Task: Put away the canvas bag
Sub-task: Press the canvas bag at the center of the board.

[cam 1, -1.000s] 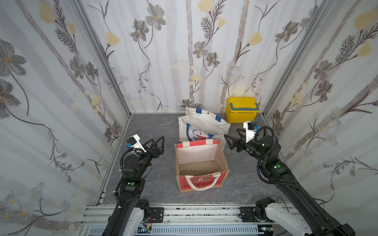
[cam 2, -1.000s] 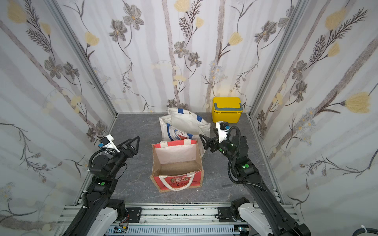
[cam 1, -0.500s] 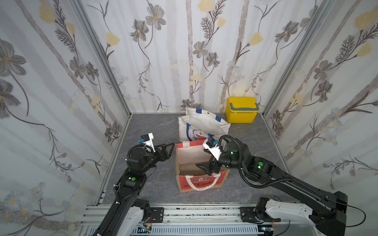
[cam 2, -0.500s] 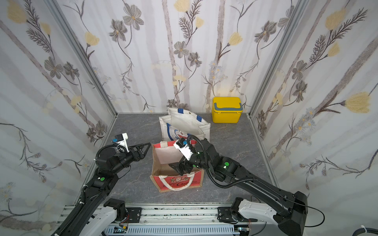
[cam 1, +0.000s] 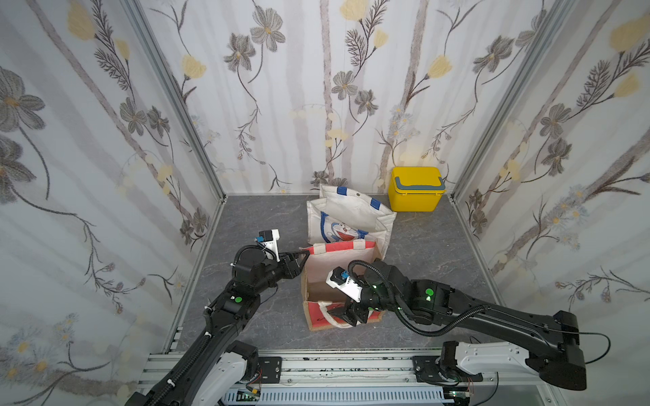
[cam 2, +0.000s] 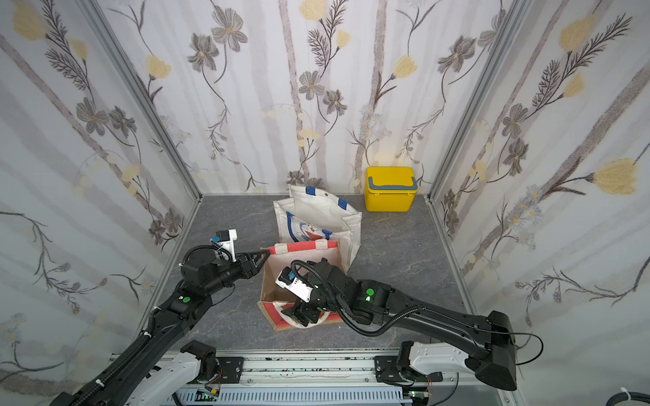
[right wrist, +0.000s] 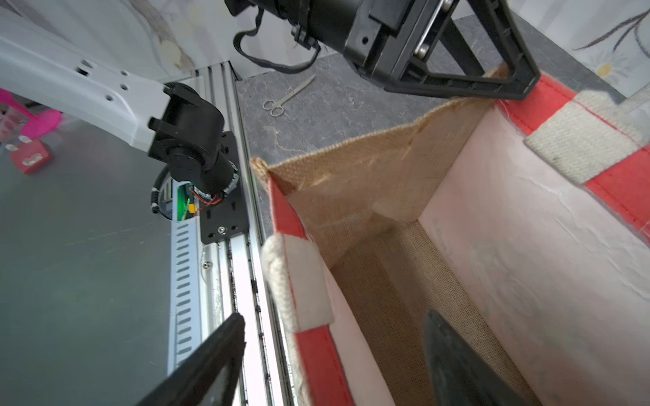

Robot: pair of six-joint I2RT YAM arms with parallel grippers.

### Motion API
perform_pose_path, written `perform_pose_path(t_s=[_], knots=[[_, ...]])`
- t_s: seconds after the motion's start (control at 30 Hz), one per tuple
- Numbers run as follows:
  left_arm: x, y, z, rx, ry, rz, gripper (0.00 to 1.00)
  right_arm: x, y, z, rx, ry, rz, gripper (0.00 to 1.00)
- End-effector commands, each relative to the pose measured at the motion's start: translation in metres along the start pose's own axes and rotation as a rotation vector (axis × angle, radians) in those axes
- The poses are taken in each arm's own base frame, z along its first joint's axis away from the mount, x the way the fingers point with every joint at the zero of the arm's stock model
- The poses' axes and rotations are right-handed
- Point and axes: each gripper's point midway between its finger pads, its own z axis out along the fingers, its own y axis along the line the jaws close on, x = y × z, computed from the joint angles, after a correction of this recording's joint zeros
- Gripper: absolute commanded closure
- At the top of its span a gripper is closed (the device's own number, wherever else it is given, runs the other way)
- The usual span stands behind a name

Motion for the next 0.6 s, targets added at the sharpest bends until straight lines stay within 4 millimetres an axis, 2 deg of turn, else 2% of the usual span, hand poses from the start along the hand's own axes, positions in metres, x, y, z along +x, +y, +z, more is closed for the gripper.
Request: perform_pose_path(t_s=[0.0,0.1,0.17,0.3,0.37,0.43,0.47,0.57], knots=[[-0.011,-0.014,0.005,0.056,-0.032,0.003,0.52,-0.012,-0.006,0.006,0.035,-0.051,-0.063,0.53],[-0.017,-0.019,0.012,0.091,-0.046,0.000,0.54,-0.014,-0.012,0.013,0.069,-0.059,-0.092,0.78],[-0.021,-0.023,0.019,0.107,-0.046,0.000,0.56,-0.014,-0.021,0.016,0.114,-0.057,-0.092,0.85],[-0.030,-0.032,0.035,0.147,-0.039,0.015,0.57,-0.014,-0.039,0.017,0.151,-0.054,-0.076,0.92],[-0.038,-0.039,0.034,0.164,-0.065,0.043,0.56,-0.013,-0.043,0.013,0.139,-0.060,-0.061,0.93],[-0.047,-0.045,0.025,0.168,-0.111,0.102,0.49,-0.009,-0.044,0.010,0.121,-0.062,-0.052,0.92],[-0.048,-0.049,0.020,0.173,-0.125,0.151,0.43,-0.006,-0.041,0.009,0.094,-0.062,-0.052,0.92],[-0.038,-0.051,0.003,0.169,-0.129,0.299,0.24,-0.002,-0.034,0.005,0.031,-0.063,-0.048,0.91]])
